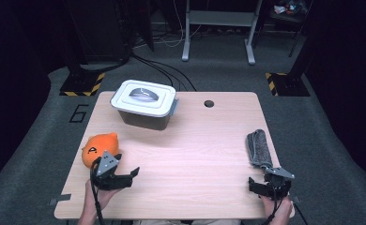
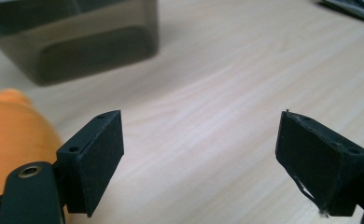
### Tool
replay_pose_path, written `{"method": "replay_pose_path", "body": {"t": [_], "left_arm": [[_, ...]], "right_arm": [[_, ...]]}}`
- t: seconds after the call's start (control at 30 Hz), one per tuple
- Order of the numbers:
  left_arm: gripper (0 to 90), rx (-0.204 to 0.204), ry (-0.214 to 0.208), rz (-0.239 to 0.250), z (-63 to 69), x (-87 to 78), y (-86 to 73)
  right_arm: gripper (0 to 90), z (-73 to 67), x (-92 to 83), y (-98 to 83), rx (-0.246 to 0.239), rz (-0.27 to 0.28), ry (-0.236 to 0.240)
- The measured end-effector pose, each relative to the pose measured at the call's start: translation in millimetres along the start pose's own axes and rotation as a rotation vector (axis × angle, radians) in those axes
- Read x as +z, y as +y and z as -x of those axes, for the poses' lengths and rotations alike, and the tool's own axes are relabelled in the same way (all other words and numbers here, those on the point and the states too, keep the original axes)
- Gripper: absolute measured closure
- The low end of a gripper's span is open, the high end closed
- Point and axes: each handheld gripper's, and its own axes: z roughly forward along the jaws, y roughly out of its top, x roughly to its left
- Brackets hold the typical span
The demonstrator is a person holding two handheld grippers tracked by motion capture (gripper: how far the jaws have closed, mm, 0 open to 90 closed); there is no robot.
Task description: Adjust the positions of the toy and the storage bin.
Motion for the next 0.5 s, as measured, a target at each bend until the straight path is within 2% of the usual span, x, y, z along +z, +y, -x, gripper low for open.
{"method": "replay_pose_path", "body": {"t": [0.07,0.1,0.13,0.17,0.2,0.3,0.37,0.5], "left_arm": [[14.2,0.014,-0.014,-0.035,6.7,10.7,-9.4],[13.1,0.008,-0.025,-0.055,9.7,17.3,-15.3],[12.2,0.008,-0.025,-0.055,9.7,17.3,-15.3],[12.2,-0.004,-0.041,-0.080,12.8,26.7,-24.1],[11.9,0.001,-0.045,-0.106,13.2,29.7,-27.1],[11.0,-0.017,-0.041,-0.144,14.8,43.4,-41.5],[9.3,-0.034,-0.051,-0.163,13.8,47.6,-46.7],[9.1,-0.049,-0.047,-0.160,12.1,51.9,-48.9]], "right_arm": [[0.0,1.1,0.0,1.0,0.001,-0.003,0.010],[0.0,1.4,-0.9,1.2,0.013,-0.004,0.016],[0.0,1.4,-0.9,1.2,0.013,-0.004,0.016],[0.0,2.9,-3.9,3.5,0.001,-0.001,0.009],[0.0,3.6,-5.3,4.8,-0.002,0.007,0.009],[0.0,5.2,-13.2,12.0,0.002,0.030,0.011],[0.0,4.3,-17.1,15.2,-0.007,0.044,0.012],[0.0,-2.8,-23.6,16.7,-0.031,0.053,0.020]]}}
